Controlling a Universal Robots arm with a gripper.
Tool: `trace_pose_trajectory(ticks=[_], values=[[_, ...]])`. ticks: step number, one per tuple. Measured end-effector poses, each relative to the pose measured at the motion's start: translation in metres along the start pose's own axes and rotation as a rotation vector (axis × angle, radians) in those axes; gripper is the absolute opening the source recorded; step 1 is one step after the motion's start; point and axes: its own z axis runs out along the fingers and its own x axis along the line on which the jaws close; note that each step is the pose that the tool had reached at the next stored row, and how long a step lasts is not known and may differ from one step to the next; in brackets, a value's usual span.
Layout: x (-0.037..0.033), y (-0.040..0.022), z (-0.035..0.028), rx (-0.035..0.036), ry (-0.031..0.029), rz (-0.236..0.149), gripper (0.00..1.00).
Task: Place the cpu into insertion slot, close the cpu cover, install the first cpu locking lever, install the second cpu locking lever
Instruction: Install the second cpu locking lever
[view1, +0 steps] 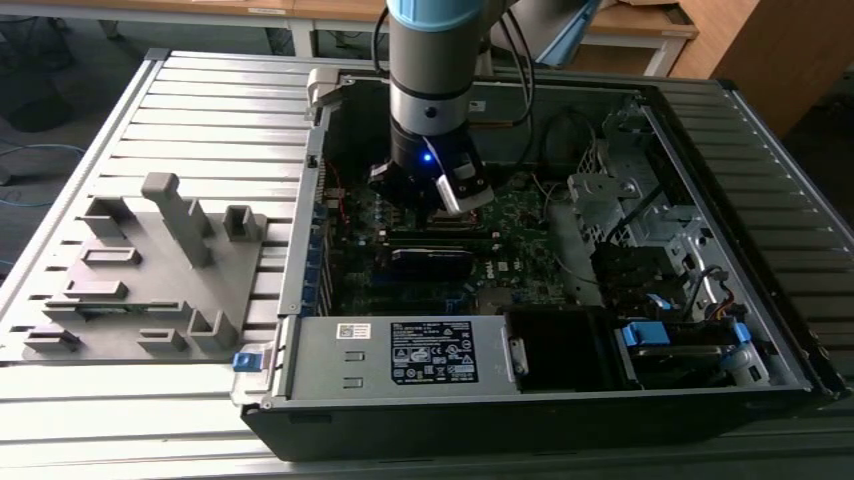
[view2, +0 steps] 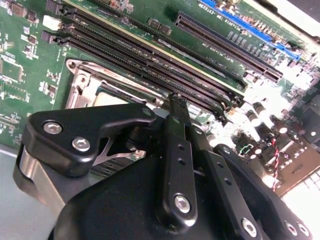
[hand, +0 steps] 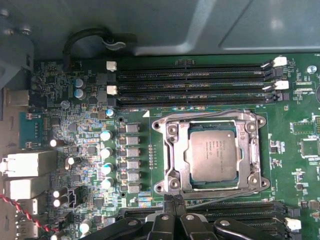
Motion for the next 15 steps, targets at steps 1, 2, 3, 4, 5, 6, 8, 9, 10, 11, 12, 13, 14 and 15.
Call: trace_pose_trajectory(ticks=[1,2,3,4,5,6,8,9,10,11,12,13,14,15], values=[[0.0,0.0,0.0004,-0.0002,-0.0001,0.0,0.1],[0.0,0.0,0.0007,-0.0003,-0.0001,0.0,0.1],[0.0,0.0,0.0012,-0.0003,-0.0001,0.0,0.1],[0.0,0.0,0.0016,-0.0003,-0.0001,0.0,0.1],[0.0001,-0.0001,0.0019,-0.0001,-0.0001,0.0,0.1],[0.0001,-0.0001,0.002,0.0,0.0,0.0,0.1],[0.0001,-0.0001,0.002,0.0001,0.0,0.0,0.1],[0.0001,-0.0001,0.0021,-0.0001,0.0,0.0,0.1],[0.0001,-0.0001,0.0021,-0.0001,-0.0001,0.0,0.1],[0.0001,-0.0001,0.0021,-0.0001,-0.0001,0.0,0.1],[0.0,-0.0001,0.0021,-0.0001,-0.0001,0.0,0.1],[0.0001,-0.0001,0.0021,-0.0001,0.0,0.0,0.1],[0.0,-0.0001,0.002,-0.0002,-0.0001,0.0,0.1],[0.0,0.0,0.0013,-0.0002,-0.0001,0.0,0.1]])
